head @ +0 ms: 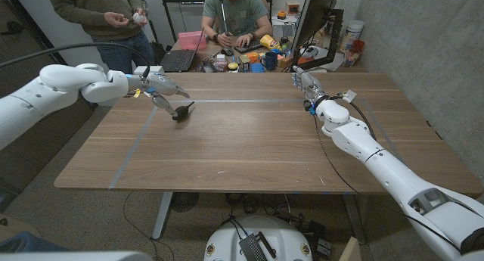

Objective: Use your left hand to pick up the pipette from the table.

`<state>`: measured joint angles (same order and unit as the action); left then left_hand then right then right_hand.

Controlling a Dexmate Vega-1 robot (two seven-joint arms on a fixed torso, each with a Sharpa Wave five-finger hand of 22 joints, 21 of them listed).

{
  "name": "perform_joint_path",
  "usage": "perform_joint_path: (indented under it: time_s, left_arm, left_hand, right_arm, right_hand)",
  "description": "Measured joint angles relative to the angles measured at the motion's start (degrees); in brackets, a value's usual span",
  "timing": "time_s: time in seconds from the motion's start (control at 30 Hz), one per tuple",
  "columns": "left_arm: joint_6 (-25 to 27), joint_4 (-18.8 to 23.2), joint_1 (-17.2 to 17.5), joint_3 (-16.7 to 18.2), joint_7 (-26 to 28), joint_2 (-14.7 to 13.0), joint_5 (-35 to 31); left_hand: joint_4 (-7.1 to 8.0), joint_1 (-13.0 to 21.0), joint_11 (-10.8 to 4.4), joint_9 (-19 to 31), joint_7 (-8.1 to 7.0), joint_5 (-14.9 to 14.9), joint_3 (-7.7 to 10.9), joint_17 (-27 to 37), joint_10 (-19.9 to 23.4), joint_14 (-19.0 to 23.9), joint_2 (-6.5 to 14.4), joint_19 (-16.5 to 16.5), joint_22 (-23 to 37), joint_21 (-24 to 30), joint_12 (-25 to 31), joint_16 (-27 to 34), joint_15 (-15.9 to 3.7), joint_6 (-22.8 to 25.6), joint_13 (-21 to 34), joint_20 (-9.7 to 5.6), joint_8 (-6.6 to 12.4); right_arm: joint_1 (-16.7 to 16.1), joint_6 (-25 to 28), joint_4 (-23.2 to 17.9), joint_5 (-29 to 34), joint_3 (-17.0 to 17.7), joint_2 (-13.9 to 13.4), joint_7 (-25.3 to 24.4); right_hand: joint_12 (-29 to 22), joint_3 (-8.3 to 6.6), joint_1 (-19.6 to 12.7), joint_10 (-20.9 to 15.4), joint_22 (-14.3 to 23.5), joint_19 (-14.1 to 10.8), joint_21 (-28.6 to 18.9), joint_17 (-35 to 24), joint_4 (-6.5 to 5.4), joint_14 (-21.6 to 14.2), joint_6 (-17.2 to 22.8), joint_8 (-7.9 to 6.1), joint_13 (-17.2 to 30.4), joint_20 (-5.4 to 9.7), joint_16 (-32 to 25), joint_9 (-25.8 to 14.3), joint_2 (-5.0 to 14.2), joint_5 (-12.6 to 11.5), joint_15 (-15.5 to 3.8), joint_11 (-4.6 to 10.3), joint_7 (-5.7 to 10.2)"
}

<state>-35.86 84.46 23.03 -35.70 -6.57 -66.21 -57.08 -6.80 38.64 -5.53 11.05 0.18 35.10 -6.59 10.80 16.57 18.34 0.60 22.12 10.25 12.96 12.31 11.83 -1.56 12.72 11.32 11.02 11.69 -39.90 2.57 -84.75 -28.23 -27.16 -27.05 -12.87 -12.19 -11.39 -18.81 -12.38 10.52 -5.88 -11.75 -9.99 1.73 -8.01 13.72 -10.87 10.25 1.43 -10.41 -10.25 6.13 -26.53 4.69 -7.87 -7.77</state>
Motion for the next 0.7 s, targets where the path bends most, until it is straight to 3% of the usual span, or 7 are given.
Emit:
perform_joint_path:
  time_s: [0.1, 0.33, 0.37, 0.7]
  left_arm:
    - [0.37, -2.62, -0.59, -0.67, -0.11, 1.37, -0.12]
    - [1.12, -3.03, -0.83, -0.9, -1.16, 1.68, -0.11]
    - [1.2, -4.96, -2.19, -2.33, -1.33, 3.17, -0.11]
    - [1.58, -6.79, -3.53, -4.26, -2.03, 4.67, 0.02]
  left_hand:
    - [0.0, 0.09, 0.0, 0.0, -0.23, 0.05, 0.0, 0.0, 0.0, 0.0, -0.09, 0.19, 0.0, 0.0, 0.0, 0.0, 0.0, 0.23, 0.0, 0.19, 0.0]
    - [0.0, 0.0, 0.23, 0.0, -0.4, 0.29, -0.47, 0.0, -0.24, 0.0, -0.45, 0.48, 0.0, 0.0, 0.0, 0.0, 0.0, 0.4, 0.0, 0.47, 0.0]
    - [0.0, 0.0, 0.23, 0.0, -0.4, 0.29, -0.47, -0.01, -0.24, 0.0, -0.45, 0.71, 0.0, 0.0, 0.0, 0.0, 0.0, 0.4, 0.0, 0.7, 0.0]
    - [0.24, 0.03, 0.22, 0.0, -0.4, 0.51, -0.71, -0.01, -0.24, 0.0, -0.86, 1.32, 0.0, 0.0, 0.0, 0.0, 0.0, 0.4, 0.0, 0.87, 0.0]
  right_arm:
    - [0.14, -0.04, 0.47, 0.0, -0.16, 0.13, 0.04]
    - [0.3, -0.3, 1.29, 0.0, -0.42, 0.34, 0.47]
    - [0.31, -0.56, 1.46, -0.1, -0.47, 0.35, 1.11]
    - [0.74, -0.84, 3.07, -0.37, -0.61, 0.58, 1.88]
  right_hand:
    - [0.0, 0.24, 0.0, 0.0, 0.0, 0.0, 0.0, 0.0, 0.24, 0.0, 0.0, 0.0, 0.0, 0.0, 0.0, 0.0, 0.0, 0.0, 0.0, 0.0, 0.0]
    - [0.0, 0.48, 0.0, -0.31, 0.0, -0.21, 0.0, 0.0, -0.01, -0.22, 0.0, 0.0, 0.0, -0.21, 0.0, 0.0, 0.0, 0.0, -0.22, 0.3, 0.0]
    - [0.0, 0.48, 0.0, -0.31, 0.0, -0.21, 0.0, 0.0, -0.01, -0.3, 0.0, 0.0, 0.0, -0.21, 0.0, 0.0, 0.0, 0.0, -0.3, 0.3, 0.0]
    - [0.0, 0.64, 0.0, -0.62, 0.0, -0.21, 0.0, 0.0, 0.15, -0.61, 0.0, 0.0, 0.0, -0.21, 0.0, 0.0, 0.0, 0.0, 0.0, -0.01, 0.0]
